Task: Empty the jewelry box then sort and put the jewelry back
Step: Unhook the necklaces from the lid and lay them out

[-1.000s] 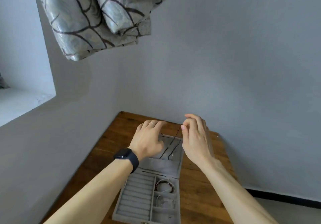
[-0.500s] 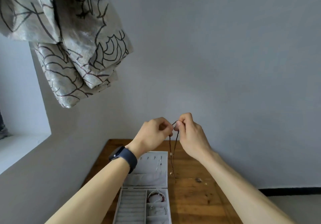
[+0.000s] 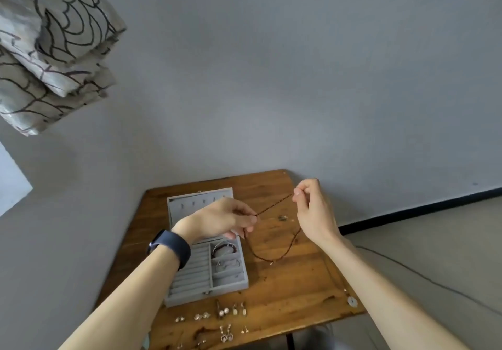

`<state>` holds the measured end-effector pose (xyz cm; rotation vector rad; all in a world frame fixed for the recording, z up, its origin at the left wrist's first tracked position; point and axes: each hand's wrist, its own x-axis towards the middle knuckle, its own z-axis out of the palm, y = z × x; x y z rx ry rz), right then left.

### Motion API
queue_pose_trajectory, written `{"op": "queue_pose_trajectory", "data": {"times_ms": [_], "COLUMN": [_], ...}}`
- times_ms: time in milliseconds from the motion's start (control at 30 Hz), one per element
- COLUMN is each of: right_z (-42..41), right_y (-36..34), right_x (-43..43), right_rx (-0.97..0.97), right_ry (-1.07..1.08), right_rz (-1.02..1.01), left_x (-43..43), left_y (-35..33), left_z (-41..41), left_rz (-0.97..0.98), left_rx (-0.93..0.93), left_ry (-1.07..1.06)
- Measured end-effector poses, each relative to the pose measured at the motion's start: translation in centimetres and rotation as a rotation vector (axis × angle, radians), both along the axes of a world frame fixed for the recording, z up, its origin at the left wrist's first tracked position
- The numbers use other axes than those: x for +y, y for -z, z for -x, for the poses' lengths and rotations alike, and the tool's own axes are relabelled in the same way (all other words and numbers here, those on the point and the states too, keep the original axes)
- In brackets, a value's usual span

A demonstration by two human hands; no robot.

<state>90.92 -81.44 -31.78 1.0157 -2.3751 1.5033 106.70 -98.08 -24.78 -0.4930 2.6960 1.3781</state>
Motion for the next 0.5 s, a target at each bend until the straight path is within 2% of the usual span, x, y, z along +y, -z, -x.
{"op": "queue_pose_trajectory", "data": {"times_ms": [100, 167, 233, 333, 500], "right_z": [-0.6, -1.5, -2.9, -5.5, -8.3], "right_y": [2.9, 5.2, 7.3, 8.9, 11.5], "right_x": [1.8, 2.9, 4.0, 5.5, 7.1], "right_rx": [-0.069, -0.197, -0.322, -0.514, -0.918], "right_ry": [-0.038, -0.090, -0.161, -0.261, -0.323], "right_rz": [-0.092, -0.165, -0.194, -0.145, 0.010], "left_x": [0.0, -0.1, -0.2, -0.2, -0.3], "left_y": [1.2, 1.9, 2.4, 3.1, 4.6], "left_z": [0.0, 0.1, 0.4, 0.6, 0.8], "left_rz": [-0.150, -0.325, -0.420, -0.487, -0.477], "left_rx": [0.057, 0.171, 0.254, 0.298, 0.316], "left_ry": [-0.053, -0.143, -0.235, -0.317, -0.383]}}
